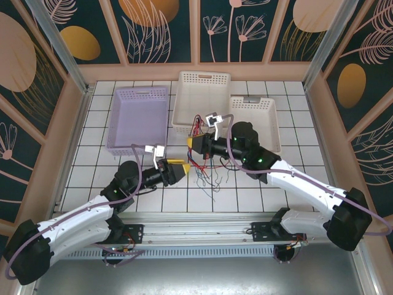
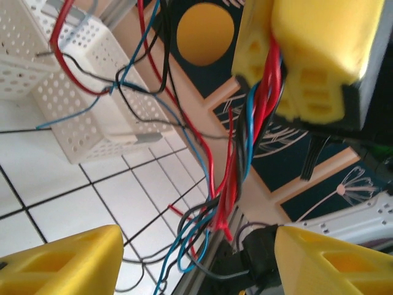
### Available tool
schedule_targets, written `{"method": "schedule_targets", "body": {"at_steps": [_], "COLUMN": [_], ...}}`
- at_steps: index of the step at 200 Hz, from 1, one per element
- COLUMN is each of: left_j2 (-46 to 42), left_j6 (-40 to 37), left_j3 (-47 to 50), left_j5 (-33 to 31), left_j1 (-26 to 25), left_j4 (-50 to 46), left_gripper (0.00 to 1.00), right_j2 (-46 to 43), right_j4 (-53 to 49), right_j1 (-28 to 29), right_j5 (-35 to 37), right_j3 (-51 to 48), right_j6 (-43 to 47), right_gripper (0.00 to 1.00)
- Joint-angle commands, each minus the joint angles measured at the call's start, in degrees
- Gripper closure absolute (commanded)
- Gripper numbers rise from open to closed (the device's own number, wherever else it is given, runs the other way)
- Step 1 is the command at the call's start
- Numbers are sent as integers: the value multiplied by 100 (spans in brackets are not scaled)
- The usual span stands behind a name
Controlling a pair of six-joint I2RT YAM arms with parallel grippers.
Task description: Untangle the cables
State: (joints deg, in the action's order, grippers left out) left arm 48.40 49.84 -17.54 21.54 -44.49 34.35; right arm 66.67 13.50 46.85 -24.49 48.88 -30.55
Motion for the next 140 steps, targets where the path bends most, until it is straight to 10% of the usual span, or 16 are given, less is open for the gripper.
{"method": "schedule_targets", "body": {"at_steps": [1,140], "left_j2": [39,676], "left_j6": [221,654], "left_j3": [-52,-61], "left_j5": [-271,-19], "left_j1": [-28,-28], "left_j4": [725,1735], "left_gripper": [37,72], "right_j2": [-89,37], "right_j4": [279,540], "right_j1": [57,129], "right_j5": [-170,-316], "right_j3": [-34,-120], "right_j6": [19,-180], "right_gripper": [100,100]}}
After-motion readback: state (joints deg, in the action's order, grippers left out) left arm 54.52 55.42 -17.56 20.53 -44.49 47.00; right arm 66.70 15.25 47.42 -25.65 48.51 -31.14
